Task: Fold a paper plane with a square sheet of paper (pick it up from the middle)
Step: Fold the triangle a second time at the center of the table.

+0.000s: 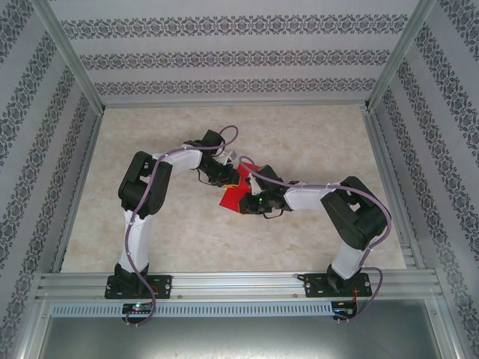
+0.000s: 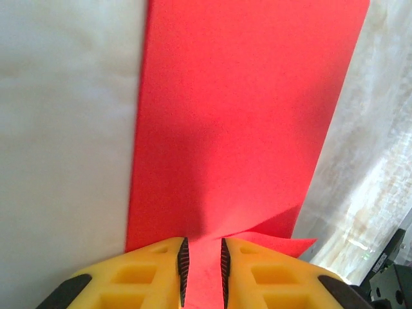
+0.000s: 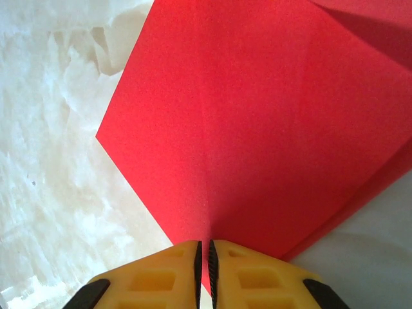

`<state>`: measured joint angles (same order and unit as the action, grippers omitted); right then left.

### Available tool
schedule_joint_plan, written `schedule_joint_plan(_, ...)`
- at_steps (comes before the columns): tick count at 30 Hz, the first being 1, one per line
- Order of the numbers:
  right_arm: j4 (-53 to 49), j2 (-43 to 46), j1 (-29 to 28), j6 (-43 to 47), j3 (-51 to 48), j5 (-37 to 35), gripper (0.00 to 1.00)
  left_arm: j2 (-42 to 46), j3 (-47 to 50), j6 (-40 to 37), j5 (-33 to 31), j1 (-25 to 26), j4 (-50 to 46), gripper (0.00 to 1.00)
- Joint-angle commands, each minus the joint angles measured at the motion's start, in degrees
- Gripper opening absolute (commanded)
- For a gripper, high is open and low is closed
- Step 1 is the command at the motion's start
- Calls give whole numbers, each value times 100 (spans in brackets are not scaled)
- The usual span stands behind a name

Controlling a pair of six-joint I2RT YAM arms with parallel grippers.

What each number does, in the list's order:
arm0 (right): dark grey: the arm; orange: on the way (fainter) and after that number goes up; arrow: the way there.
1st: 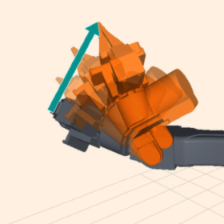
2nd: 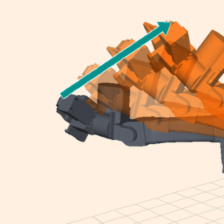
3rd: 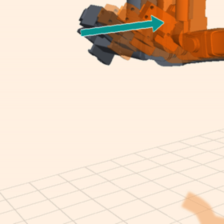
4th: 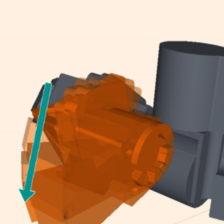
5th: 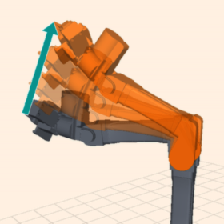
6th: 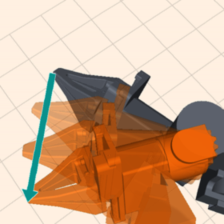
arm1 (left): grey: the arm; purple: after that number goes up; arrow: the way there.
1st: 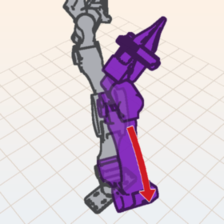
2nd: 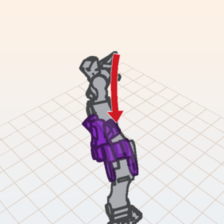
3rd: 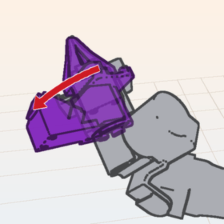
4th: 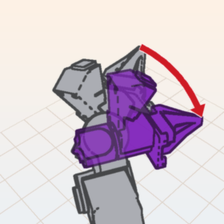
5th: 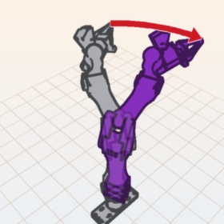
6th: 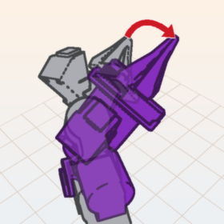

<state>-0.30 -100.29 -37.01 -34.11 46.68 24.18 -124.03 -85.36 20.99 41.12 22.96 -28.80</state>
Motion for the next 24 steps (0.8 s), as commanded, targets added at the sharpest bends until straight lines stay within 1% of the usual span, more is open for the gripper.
schedule_joint_plan(1, -972, -106, -131, 131, -273, -178, 15, -201, -191, -122, -473, -229, -134, 25)
schedule_joint_plan(8, -857, -87, -129, 98, -267, -95, 15, -143, -410, -163, -380, -275, -246, 25)
schedule_joint_plan(14, -770, -78, -132, 93, -181, 16, 15, 559, -306, -68, -500, -252, -346, 25)
schedule_joint_plan(19, -738, -47, -128, 127, -147, 23, 15, 948, -10, 132, -303, -55, -342, 25)
schedule_joint_plan(22, -691, 7, -121, 135, -158, 7, 15, 964, 239, 281, 16, 81, -186, 22)
schedule_joint_plan(24, -671, 16, -111, 134, -134, 23, 15, 899, 363, 318, 74, 168, -110, 20)
